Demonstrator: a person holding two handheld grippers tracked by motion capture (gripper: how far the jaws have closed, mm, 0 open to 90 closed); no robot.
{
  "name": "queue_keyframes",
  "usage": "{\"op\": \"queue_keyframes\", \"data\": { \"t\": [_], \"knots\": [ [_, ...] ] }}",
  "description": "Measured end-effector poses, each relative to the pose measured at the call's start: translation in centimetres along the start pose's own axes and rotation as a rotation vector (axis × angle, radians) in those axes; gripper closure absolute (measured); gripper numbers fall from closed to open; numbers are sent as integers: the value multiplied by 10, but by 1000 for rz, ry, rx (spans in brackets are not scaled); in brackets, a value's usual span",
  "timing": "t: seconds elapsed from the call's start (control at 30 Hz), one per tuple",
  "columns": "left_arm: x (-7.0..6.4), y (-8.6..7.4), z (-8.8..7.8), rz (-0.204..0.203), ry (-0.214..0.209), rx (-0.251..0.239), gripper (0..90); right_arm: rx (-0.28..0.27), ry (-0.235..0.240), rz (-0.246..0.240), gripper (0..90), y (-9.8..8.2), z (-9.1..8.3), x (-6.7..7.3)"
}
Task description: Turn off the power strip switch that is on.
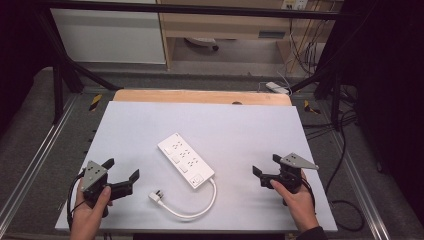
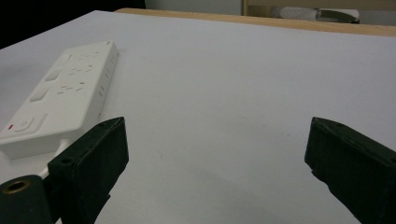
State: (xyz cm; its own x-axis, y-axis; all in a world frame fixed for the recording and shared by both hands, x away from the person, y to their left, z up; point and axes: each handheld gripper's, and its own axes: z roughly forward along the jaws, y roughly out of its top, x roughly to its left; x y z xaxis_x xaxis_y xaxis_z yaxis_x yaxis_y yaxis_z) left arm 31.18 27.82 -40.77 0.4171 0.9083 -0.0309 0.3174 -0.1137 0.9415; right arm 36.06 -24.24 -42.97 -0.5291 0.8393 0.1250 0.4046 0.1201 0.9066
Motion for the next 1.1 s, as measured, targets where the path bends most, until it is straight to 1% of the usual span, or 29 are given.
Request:
{"op": "queue_keyframes", "data": {
  "t": [0.17,0.2,0.27,0.3,0.33,0.37,0.4,0.43,0.47,0.53,0.73,0.87,0.93,0.97,1.0,1.1],
  "knots": [
    [0,-1,0,2,2,4,49,-1,14,-15,48,5,0,7],
    [0,-1,0,2,3,4,49,-1,14,-15,48,5,0,7],
    [0,-1,0,1,5,4,49,5,20,-22,59,9,1,14],
    [0,-1,0,1,4,4,49,5,20,-22,59,9,1,14],
    [0,0,0,3,3,4,49,8,33,-31,77,15,2,18],
    [0,0,0,4,2,4,49,8,33,-31,77,15,2,18],
    [0,-1,0,4,2,4,49,16,41,-35,98,20,3,22],
    [0,-1,0,2,3,5,49,16,41,-35,98,20,3,22],
    [0,-1,0,0,3,5,49,16,37,-44,128,26,5,25],
    [1,-1,0,0,2,6,49,10,48,-35,142,31,8,28],
    [1,-1,0,5,3,8,49,6,84,-49,191,47,18,40],
    [1,-1,0,2,3,7,49,10,110,-70,255,57,25,51],
    [1,-1,-1,4,4,6,49,11,112,-89,302,61,29,57],
    [1,-1,0,5,4,7,49,11,112,-89,302,61,29,57],
    [1,-1,-1,5,4,8,49,15,117,-104,337,65,33,63],
    [1,-1,-1,5,4,7,49,27,129,-129,418,69,40,72]
  ]
}}
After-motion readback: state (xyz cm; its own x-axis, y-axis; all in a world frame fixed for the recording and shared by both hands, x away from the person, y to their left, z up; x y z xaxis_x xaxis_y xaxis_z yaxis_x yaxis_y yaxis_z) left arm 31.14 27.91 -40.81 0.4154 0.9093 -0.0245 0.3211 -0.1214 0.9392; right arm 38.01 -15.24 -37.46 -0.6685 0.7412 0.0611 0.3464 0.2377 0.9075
